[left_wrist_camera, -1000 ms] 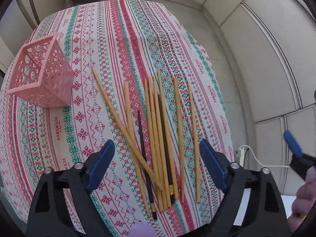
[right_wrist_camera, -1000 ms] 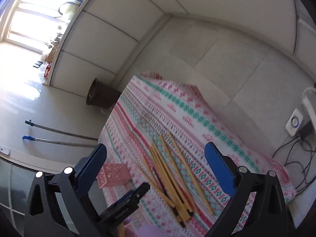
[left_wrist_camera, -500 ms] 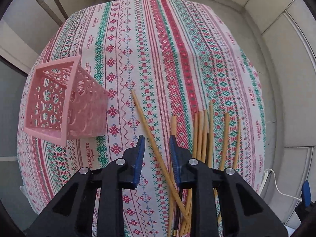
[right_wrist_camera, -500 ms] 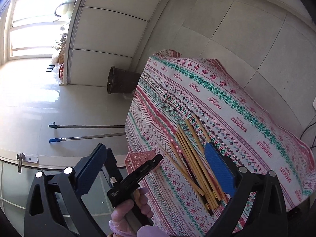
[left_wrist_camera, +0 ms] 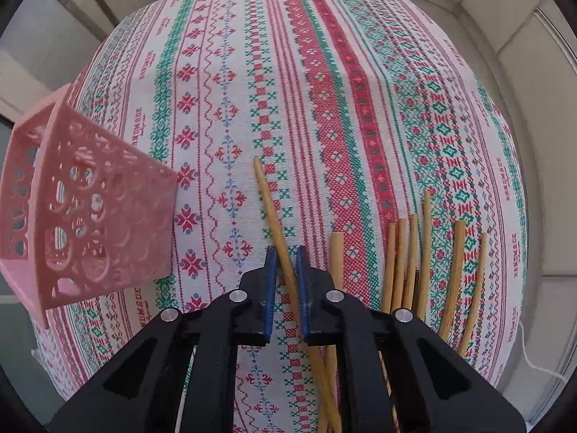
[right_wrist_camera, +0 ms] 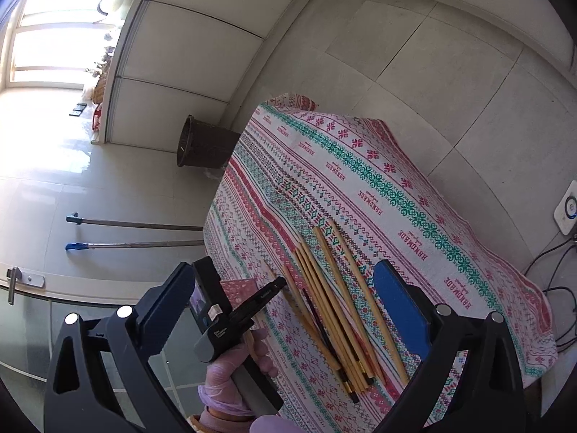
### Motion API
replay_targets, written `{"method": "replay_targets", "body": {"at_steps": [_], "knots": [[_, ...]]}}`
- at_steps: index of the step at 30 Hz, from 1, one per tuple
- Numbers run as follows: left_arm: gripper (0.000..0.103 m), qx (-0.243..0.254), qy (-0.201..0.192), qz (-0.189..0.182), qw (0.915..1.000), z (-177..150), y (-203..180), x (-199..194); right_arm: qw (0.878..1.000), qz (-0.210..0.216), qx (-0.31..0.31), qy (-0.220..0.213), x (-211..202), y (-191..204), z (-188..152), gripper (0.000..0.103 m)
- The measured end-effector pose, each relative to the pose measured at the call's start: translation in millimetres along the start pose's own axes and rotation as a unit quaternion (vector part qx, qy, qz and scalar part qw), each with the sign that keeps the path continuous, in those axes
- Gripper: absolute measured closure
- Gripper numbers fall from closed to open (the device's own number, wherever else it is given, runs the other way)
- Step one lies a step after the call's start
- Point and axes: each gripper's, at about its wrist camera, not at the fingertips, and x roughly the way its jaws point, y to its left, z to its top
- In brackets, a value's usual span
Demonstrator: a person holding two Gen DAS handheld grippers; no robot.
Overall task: Organize utensils
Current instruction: 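Grasp a wooden chopstick from the pile with the left tool while the right tool grasps another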
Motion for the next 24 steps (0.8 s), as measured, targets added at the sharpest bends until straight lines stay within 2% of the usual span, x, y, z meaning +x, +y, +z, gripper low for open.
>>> {"method": "replay_targets", "body": {"at_steps": [2, 4, 8, 10, 12, 14, 19, 24], "knots": [[0.097, 0.031, -0.018, -0.002, 0.9994, -3.7, -5.6, -3.7, 1.000, -0.025, -0.015, 0.012, 13.7, 1.0, 1.5, 0.007], [0.097, 0.042, -0.034, -0.038, 0.9978, -9.7, -2.8, -9.4, 0.997, -0.061, -0.045, 0.024, 30.9, 5.0, 3.2, 0.007], [0.097, 0.067, -0.077, -0.081, 0.9915, -39.2, 6.0, -48.2, 0.984, -0.145, -0.095, 0.039, 71.0, 4.9, 0.6, 0.007], [0.097, 0.084, -0.101, -0.101, 0.9862, -55.6, 11.3, -73.0, 0.977, -0.173, -0.112, 0.055, 90.0, 4.5, -0.1, 0.015], [0.097, 0.100, -0.130, -0.121, 0.9789, -75.4, 18.4, -100.6, 0.964, -0.216, -0.147, 0.055, 107.5, 8.4, -0.3, 0.036], [0.097, 0.106, -0.159, -0.137, 0.9721, -92.2, 26.7, -118.9, 0.950, -0.255, -0.174, 0.048, 122.2, 7.8, -0.1, 0.045], [0.097, 0.096, -0.217, -0.164, 0.9576, -112.1, 60.6, -155.9, 0.939, -0.282, -0.189, 0.050, 141.2, 3.6, -0.2, 0.052], [0.097, 0.091, -0.232, -0.178, 0.9519, -114.6, 75.7, -173.3, 0.923, -0.313, -0.216, 0.052, 160.2, 11.8, -7.9, 0.068]]}}
